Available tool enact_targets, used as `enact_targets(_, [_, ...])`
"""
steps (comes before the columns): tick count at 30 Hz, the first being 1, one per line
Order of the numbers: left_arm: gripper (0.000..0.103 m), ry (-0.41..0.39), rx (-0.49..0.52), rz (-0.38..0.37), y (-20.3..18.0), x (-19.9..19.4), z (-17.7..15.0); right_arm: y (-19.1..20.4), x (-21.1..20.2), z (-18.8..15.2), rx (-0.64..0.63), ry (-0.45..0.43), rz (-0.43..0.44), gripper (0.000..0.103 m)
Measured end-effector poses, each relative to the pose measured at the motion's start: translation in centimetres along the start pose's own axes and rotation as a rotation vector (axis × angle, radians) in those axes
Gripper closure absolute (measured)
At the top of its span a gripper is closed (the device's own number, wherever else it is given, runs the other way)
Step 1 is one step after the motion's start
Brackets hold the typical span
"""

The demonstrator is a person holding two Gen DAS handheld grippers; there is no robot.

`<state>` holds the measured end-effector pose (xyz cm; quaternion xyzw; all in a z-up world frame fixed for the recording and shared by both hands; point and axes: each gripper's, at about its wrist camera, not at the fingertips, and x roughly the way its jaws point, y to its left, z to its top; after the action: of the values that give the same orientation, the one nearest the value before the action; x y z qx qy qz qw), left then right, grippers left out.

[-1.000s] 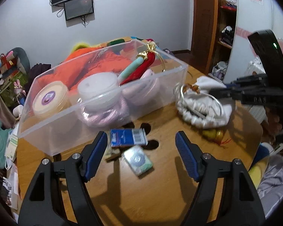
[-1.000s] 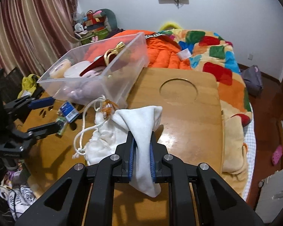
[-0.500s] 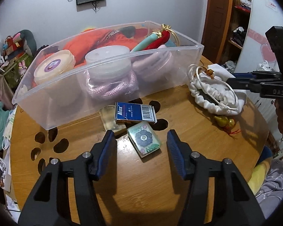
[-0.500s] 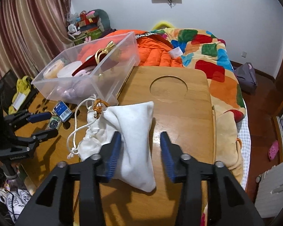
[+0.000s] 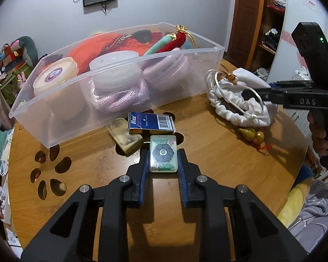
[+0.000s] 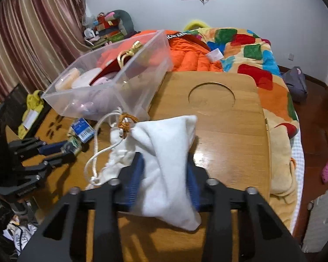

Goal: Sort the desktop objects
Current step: 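Lift the white bag with the right tool while the left tool grasps the small green card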

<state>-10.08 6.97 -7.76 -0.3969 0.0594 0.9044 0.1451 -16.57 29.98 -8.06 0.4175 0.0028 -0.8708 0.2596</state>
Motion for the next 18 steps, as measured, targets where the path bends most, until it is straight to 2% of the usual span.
enact_targets(4, [0.079, -0.019, 0.006, 0.007, 0.0, -0.7, -0.1, 0.1, -0.8, 0.0, -0.001, -0.024, -0.001, 0.087])
enact_targets(10, [0.079, -0.074, -0.005, 0.014, 1.0, -2.3, -0.3, 0.2, -2.3, 0.3, 0.002, -0.059, -0.01, 0.09])
enact_targets(18, [0.079, -0.105, -0.021, 0.016, 1.5, -3.0, -0.1, 1.4, -5.1, 1.6, -0.024, -0.121, -0.013, 0.09])
